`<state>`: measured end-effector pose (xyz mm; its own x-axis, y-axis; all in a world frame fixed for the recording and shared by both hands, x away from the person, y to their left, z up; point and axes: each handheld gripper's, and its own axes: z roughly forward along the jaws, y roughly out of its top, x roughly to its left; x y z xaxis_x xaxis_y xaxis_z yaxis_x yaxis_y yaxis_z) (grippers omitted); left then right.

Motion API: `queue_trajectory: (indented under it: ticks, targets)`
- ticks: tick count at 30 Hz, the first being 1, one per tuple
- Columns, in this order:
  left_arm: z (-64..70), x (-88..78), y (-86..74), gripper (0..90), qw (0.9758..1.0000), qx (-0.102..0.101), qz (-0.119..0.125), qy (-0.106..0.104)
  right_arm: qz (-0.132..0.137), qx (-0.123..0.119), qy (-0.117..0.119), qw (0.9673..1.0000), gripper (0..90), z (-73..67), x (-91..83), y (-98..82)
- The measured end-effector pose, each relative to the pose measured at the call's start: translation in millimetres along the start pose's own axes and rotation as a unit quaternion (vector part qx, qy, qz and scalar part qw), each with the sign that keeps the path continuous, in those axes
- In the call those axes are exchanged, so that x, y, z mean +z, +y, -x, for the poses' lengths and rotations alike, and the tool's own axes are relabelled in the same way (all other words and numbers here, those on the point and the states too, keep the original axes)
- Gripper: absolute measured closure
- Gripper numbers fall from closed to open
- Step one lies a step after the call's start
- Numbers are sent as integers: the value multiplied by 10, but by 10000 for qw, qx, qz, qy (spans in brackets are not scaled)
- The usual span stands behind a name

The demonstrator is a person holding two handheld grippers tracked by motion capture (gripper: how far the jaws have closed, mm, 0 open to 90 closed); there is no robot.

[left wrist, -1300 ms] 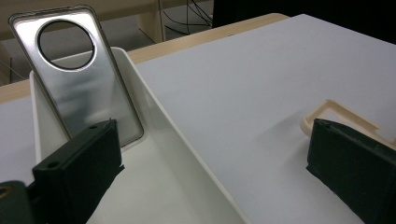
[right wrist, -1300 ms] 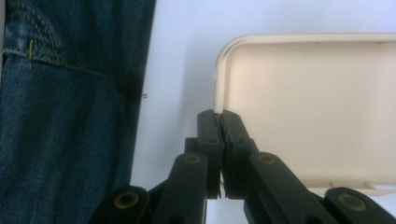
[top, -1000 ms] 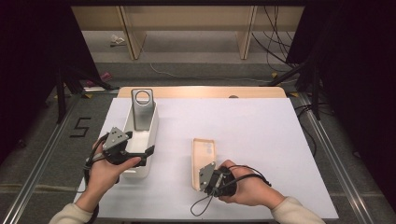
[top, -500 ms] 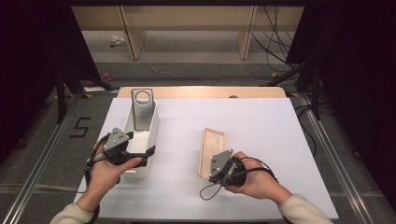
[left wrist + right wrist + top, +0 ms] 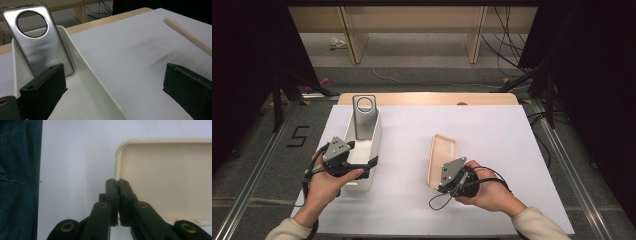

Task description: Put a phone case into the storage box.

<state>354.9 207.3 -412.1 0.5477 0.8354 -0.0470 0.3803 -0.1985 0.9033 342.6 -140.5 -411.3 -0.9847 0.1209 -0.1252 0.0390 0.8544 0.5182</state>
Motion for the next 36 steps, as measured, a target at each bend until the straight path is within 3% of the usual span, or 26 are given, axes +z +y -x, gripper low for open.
queue_trajectory:
  ticks: [8,17,25,29,36]
  targets:
    - [100,32,150,76,9997,-58,84,-231,91,33,-109,9999,883,-22,-11,-11]
    - [372,286,446,136,9972,77,6,-742,248,-14,-176,9995,883,-29,-33,3]
    - [644,678,734,180,9925,166,-416,-1136,291,32,-172,9994,883,-38,-55,10]
    - [763,856,789,231,9894,106,-589,-1323,310,39,-199,9993,883,-36,-61,14]
    - [923,1139,838,340,9854,-1,-902,-1441,316,-9,-240,9992,883,-39,-54,25]
